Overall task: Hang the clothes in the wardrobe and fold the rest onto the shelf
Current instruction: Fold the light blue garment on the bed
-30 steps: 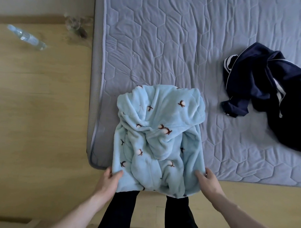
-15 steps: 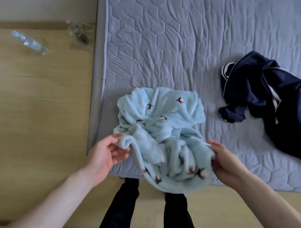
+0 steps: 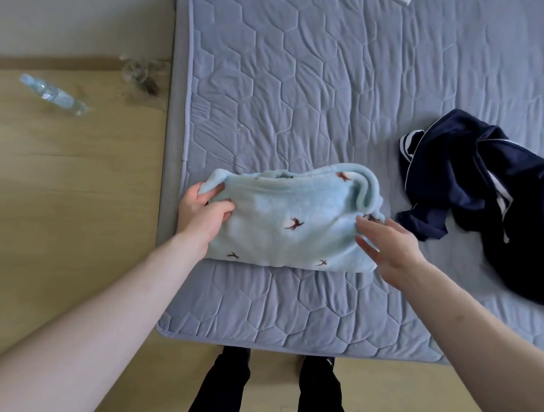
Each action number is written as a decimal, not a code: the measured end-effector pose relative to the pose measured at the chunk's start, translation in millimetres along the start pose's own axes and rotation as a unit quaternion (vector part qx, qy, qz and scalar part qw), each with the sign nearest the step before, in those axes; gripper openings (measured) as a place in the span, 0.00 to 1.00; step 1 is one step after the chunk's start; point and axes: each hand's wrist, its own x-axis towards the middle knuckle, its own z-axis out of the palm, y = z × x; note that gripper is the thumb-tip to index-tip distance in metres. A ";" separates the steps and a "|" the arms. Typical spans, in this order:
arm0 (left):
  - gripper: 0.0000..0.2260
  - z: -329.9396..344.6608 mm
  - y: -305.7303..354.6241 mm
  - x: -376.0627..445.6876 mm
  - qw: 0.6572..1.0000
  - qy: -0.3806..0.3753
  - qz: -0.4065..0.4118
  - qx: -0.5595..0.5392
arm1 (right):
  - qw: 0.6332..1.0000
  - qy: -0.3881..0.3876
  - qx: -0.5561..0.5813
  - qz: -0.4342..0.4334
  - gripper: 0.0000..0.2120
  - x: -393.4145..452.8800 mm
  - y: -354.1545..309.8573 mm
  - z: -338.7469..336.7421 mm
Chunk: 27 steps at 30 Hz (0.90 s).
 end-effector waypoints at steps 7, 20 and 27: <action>0.45 30.2 9.1 33.9 0.987 -0.075 0.043 0.132 | 0.893 -0.019 -0.367 -0.259 0.54 15.5 -3.8 36.5; 0.33 66.3 -31.0 59.4 0.625 -0.208 0.450 0.603 | 0.774 -0.025 -0.603 -0.192 0.30 68.7 36.7 69.1; 0.35 69.6 -40.1 111.4 0.636 -0.205 0.355 0.654 | 0.763 0.010 -0.605 -0.225 0.30 91.7 55.2 70.4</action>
